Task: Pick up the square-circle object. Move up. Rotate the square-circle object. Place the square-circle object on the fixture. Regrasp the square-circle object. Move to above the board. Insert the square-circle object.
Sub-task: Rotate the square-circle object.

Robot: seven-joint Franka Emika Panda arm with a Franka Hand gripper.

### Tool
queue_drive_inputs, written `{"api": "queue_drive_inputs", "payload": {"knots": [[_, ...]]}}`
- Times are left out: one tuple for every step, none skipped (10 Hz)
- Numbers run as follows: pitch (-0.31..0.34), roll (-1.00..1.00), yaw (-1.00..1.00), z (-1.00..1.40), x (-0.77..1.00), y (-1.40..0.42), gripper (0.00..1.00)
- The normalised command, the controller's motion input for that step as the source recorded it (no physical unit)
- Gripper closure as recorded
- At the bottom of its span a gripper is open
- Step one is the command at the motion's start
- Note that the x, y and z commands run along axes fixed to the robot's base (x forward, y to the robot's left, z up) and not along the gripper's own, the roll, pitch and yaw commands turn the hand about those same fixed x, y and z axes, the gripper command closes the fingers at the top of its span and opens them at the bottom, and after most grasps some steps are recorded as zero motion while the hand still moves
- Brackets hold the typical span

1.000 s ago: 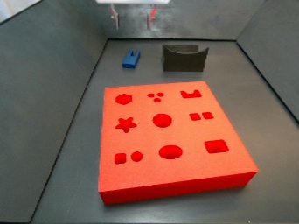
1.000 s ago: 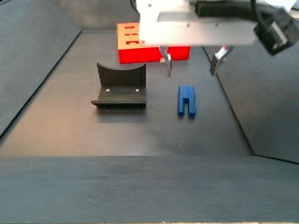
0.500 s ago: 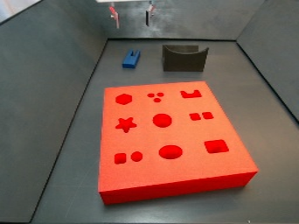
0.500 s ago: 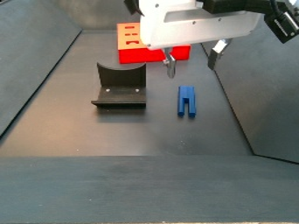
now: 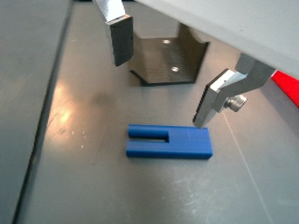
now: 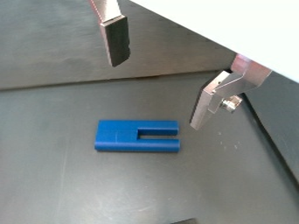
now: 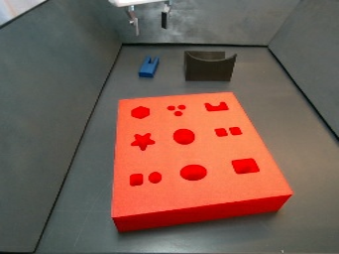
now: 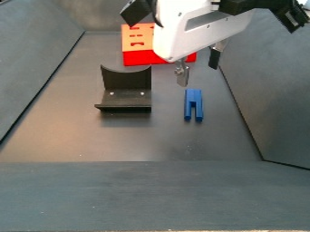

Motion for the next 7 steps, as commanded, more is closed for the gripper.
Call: {"api": "queue_drive_inputs", "payload": {"knots": [[0.001,0.00,1.00,-0.05,0.02,0.00,0.00],[0.001,0.00,1.00,-0.05,0.02,0.00,0.00],[0.001,0.00,1.00,-0.05,0.02,0.00,0.00],[0.001,0.00,1.00,-0.05,0.02,0.00,0.00],[0.001,0.00,1.00,-0.05,0.02,0.00,0.00],[0.001,0.00,1.00,-0.05,0.02,0.00,0.00],[0.001,0.00,1.00,-0.05,0.02,0.00,0.00]]}}
